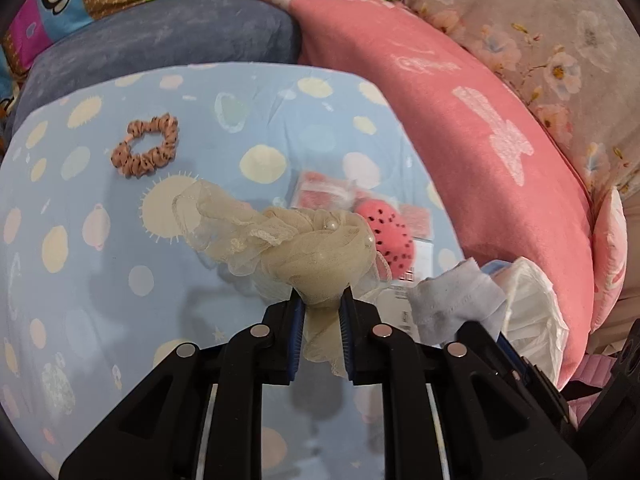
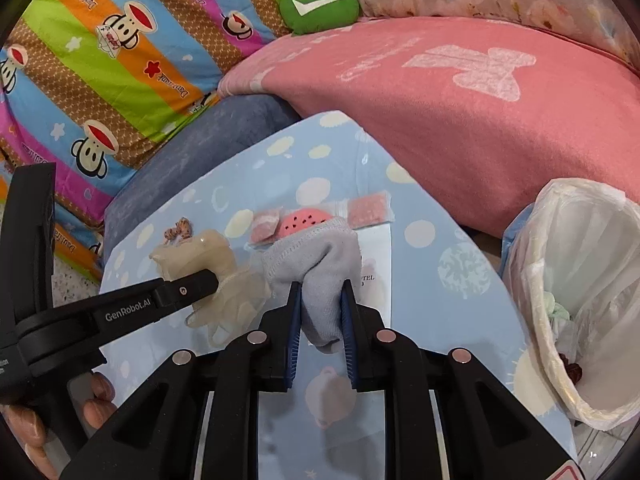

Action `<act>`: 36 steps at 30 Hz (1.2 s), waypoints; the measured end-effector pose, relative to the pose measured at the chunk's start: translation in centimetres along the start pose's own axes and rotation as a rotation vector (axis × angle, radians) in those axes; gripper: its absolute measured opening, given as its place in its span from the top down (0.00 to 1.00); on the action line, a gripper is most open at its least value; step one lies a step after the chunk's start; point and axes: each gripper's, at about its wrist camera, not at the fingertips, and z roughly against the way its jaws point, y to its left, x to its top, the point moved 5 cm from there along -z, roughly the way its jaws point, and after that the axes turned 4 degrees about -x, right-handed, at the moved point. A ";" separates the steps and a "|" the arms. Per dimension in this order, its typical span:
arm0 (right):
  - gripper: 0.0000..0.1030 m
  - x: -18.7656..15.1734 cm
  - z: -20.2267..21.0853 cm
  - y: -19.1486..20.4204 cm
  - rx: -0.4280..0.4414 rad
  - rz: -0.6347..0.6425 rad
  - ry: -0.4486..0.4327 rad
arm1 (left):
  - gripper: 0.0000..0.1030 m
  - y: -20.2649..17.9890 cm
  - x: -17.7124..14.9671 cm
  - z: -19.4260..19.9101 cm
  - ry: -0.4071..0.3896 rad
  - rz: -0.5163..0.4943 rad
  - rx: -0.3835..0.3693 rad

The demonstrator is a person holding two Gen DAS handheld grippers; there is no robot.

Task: Collect trash
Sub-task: 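Carry the mesh bag and grey sock to the wastebasket and open both tools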

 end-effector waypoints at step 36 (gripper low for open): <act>0.82 1.7 19.9 -18.9 -0.199 -0.230 -0.334 | 0.84 -26.3 -7.3 6.5 -0.062 -0.474 -0.211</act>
